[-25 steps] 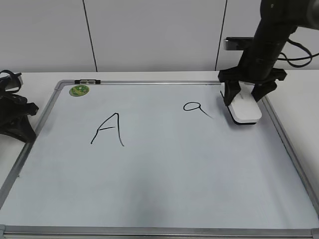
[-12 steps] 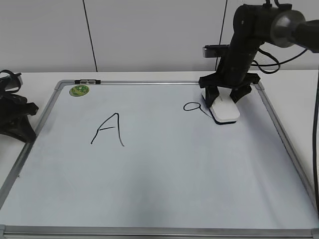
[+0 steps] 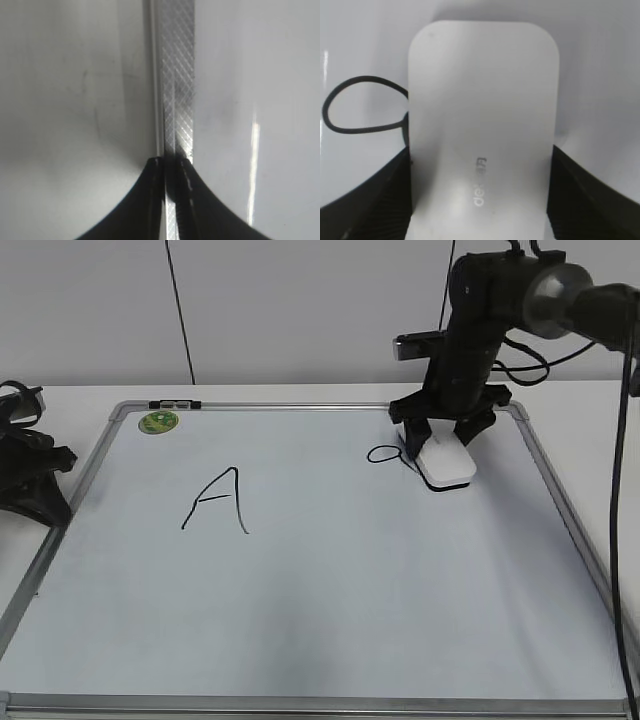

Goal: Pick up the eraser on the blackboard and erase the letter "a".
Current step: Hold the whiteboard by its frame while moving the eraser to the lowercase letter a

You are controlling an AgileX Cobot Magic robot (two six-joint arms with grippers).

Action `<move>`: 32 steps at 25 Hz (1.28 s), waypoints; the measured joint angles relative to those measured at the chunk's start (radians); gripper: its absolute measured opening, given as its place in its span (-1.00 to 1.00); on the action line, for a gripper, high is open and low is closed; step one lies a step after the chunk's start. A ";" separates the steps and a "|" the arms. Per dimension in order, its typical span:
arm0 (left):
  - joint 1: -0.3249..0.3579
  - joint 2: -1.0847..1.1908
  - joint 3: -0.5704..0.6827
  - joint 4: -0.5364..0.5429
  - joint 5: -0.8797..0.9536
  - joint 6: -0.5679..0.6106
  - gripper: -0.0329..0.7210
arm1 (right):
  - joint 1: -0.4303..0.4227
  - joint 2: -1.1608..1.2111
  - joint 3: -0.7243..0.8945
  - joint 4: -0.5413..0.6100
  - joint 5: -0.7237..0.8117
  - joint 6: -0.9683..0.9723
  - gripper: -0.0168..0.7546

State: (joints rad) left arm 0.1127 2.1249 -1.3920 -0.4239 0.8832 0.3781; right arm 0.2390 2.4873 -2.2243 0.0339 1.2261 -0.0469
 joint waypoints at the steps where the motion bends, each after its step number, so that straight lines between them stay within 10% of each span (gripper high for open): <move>1: 0.000 0.000 0.000 0.000 0.000 0.000 -0.83 | 0.011 0.002 -0.002 -0.002 0.000 0.000 0.43; 12: 0.000 0.000 0.000 0.000 0.000 0.000 -0.83 | 0.188 0.010 -0.007 -0.002 -0.017 -0.020 0.43; 32: 0.000 0.001 0.000 -0.002 -0.003 0.000 -0.83 | 0.096 0.023 -0.044 -0.024 -0.005 0.017 0.43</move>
State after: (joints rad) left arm 0.1127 2.1256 -1.3920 -0.4261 0.8800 0.3781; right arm 0.3354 2.5099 -2.2679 0.0097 1.2213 -0.0298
